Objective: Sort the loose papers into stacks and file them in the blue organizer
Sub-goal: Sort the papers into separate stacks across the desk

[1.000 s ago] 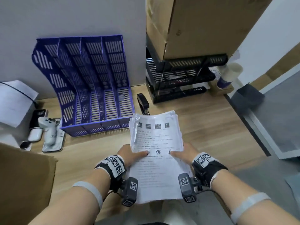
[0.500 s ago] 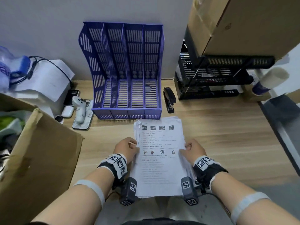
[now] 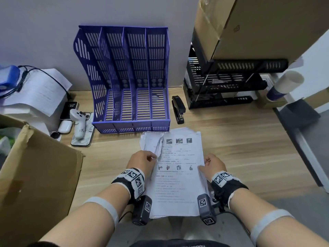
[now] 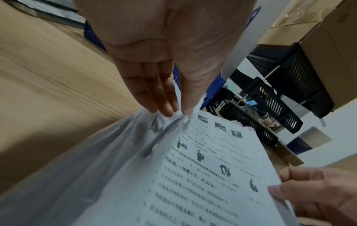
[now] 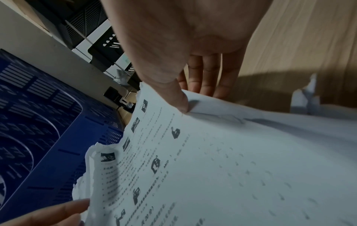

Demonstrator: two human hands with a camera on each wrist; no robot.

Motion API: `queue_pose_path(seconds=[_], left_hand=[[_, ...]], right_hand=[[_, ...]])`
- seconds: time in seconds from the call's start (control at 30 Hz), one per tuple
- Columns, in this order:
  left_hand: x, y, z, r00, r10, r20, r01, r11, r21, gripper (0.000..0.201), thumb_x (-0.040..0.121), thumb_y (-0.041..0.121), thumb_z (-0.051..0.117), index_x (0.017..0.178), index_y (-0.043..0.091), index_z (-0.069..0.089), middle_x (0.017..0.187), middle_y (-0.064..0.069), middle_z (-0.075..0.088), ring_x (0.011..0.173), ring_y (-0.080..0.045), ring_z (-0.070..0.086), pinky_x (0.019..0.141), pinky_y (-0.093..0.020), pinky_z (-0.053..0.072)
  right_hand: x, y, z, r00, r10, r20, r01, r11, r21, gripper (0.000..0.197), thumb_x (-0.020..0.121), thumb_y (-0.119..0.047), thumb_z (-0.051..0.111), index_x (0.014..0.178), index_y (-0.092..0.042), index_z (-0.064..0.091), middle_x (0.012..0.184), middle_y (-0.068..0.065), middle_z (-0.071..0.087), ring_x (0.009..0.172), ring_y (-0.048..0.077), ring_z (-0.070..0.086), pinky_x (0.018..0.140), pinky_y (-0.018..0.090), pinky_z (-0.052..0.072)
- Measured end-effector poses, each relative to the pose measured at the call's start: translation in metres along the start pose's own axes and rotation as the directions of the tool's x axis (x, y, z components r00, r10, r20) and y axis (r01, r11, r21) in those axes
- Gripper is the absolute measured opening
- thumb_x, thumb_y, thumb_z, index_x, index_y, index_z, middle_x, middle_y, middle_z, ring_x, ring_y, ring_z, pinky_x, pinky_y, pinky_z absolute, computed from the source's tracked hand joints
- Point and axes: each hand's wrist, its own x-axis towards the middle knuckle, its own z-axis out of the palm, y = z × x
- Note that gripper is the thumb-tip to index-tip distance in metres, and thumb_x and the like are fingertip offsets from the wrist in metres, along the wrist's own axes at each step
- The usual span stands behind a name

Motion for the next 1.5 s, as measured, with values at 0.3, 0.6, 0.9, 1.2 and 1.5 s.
queue_pose_path(seconds=[0.3,0.6,0.9,1.2,1.5], left_hand=[[0.008,0.0,0.008,0.999,-0.036,-0.011,0.036,0.999,-0.033,0.045,0.084,0.027,0.073,0.124,0.019,0.053,0.103,-0.001,0.063,0.092,-0.02,0.063,0.089,-0.034,0.054],[0.011,0.029,0.035,0.984,-0.069,0.162,0.094,0.984,-0.152,0.034,0.089,0.022,0.061,0.122,0.021,0.056,0.09,0.001,0.073,0.086,-0.019,0.068,0.075,-0.026,0.05],[0.017,0.122,0.098,0.912,0.116,0.392,0.013,0.95,-0.311,0.048,0.088,0.015,0.069,0.133,0.008,0.054,0.094,0.0,0.066,0.091,-0.021,0.069,0.093,-0.033,0.054],[0.012,0.213,0.167,0.798,0.231,0.557,0.03,0.908,-0.419,0.052,0.091,0.013,0.065,0.141,0.018,0.051,0.134,-0.006,0.062,0.123,-0.022,0.059,0.106,-0.047,0.048],[0.013,0.255,0.207,0.703,0.276,0.655,0.066,0.892,-0.447,0.065,0.092,0.008,0.062,0.151,0.016,0.036,0.145,-0.006,0.053,0.132,-0.018,0.052,0.083,-0.03,0.052]], right_hand=[[0.009,0.015,-0.015,0.978,0.074,-0.196,-0.046,0.989,0.142,0.013,0.082,-0.004,0.048,0.088,-0.012,0.058,0.067,-0.002,0.052,0.061,0.022,0.049,0.059,0.026,0.041],[0.012,0.025,-0.032,1.0,-0.002,0.027,-0.004,0.974,0.227,0.037,0.089,-0.01,0.057,0.125,-0.014,0.059,0.12,0.005,0.066,0.099,0.021,0.058,0.084,0.026,0.043],[0.035,0.071,-0.125,0.976,0.106,-0.192,-0.072,0.982,0.176,0.032,0.093,-0.011,0.048,0.122,-0.017,0.06,0.12,0.009,0.065,0.093,0.025,0.056,0.082,0.027,0.041],[0.075,0.135,-0.159,0.981,0.092,-0.168,-0.102,0.994,-0.051,0.046,0.088,-0.016,0.059,0.133,-0.021,0.051,0.136,0.014,0.046,0.125,0.034,0.049,0.106,0.04,0.042],[0.103,0.19,-0.169,0.974,0.22,0.058,-0.2,0.949,-0.244,0.063,0.086,-0.028,0.052,0.147,-0.022,0.038,0.155,0.011,0.033,0.143,0.029,0.029,0.116,0.042,0.03]])
